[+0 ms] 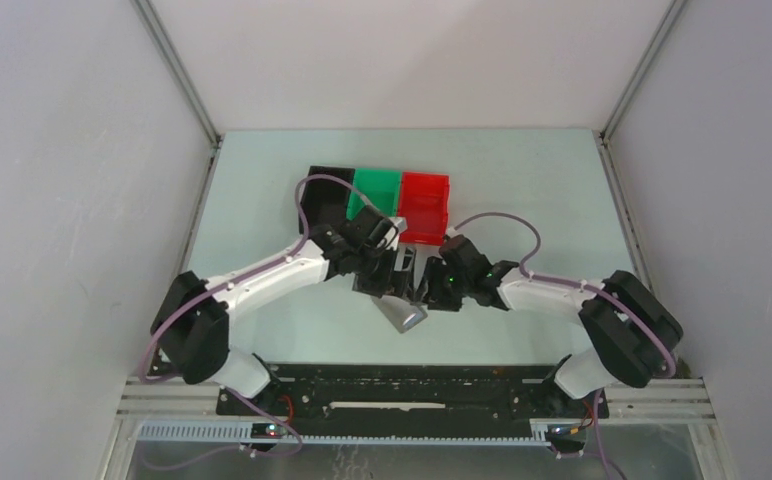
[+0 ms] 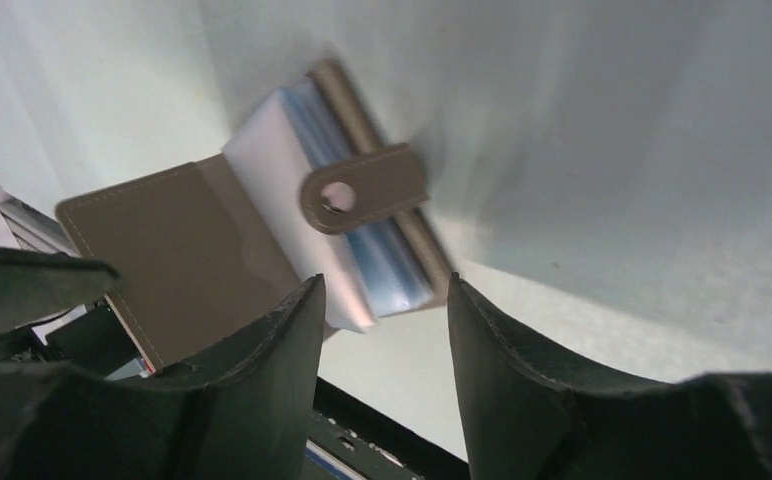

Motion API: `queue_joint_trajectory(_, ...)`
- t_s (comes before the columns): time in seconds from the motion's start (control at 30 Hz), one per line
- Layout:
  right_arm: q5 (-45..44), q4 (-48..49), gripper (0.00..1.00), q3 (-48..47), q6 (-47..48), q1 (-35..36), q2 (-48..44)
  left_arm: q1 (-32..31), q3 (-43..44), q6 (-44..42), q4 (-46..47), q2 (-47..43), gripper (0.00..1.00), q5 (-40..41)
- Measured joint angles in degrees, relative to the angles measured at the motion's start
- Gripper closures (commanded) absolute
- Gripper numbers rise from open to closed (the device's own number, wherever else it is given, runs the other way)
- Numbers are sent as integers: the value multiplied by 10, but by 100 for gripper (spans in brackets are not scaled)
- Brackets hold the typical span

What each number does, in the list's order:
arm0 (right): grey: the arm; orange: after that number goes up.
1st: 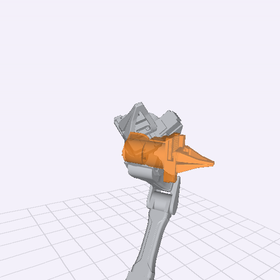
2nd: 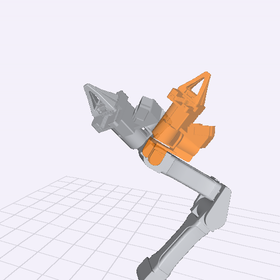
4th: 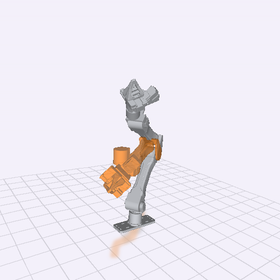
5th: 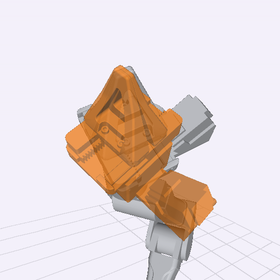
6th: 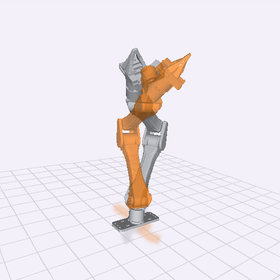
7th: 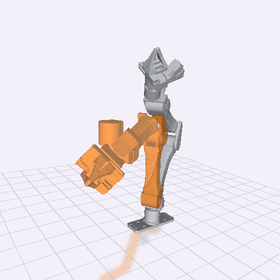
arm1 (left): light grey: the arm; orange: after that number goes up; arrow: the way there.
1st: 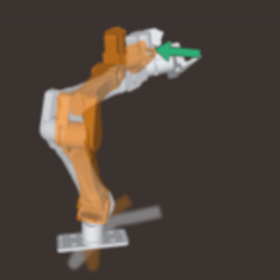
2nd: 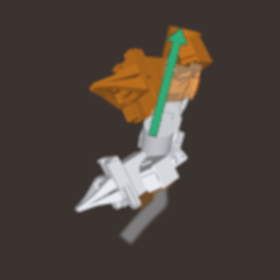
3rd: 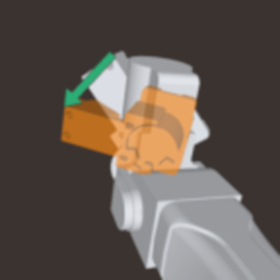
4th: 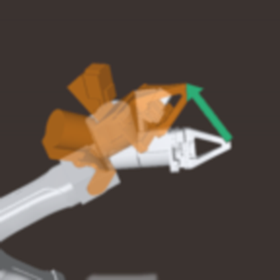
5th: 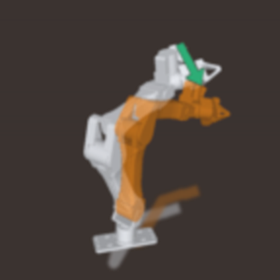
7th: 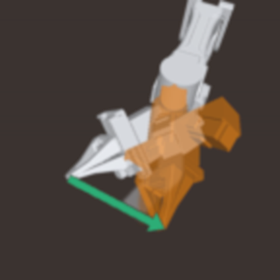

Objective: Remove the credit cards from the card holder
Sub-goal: Open the card holder at the center of the board.

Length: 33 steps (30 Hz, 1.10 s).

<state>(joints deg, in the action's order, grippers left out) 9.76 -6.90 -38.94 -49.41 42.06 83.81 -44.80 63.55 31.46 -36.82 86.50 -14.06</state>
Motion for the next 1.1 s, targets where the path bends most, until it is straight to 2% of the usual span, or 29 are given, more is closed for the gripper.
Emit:
queue_joint_trajectory(0.27,-53,-24,40,-82,29,26,65,0,-91,15,30,-41,12,-26)
queue_joint_trajectory(0.53,-121,-58,45,-120,57,27,108,0,-162,46,78,-61,11,-44)
queue_joint_trajectory(0.63,-138,-61,56,-124,67,28,113,3,-174,48,91,-66,12,-46)
queue_joint_trajectory(0.7,-146,-61,67,-125,73,28,115,6,-181,48,99,-68,12,-47)
queue_joint_trajectory(0.77,-153,-61,85,-125,76,28,116,9,-191,49,108,-68,11,-47)
queue_joint_trajectory(0.8,-156,-61,97,-125,78,28,116,11,-195,50,111,-68,12,-48)
queue_joint_trajectory(0.83,-158,-61,100,-125,82,27,116,14,-200,50,113,-68,11,-48)
queue_joint_trajectory(1.1,-196,-92,100,-121,87,27,83,27,-207,42,115,-68,12,-46)
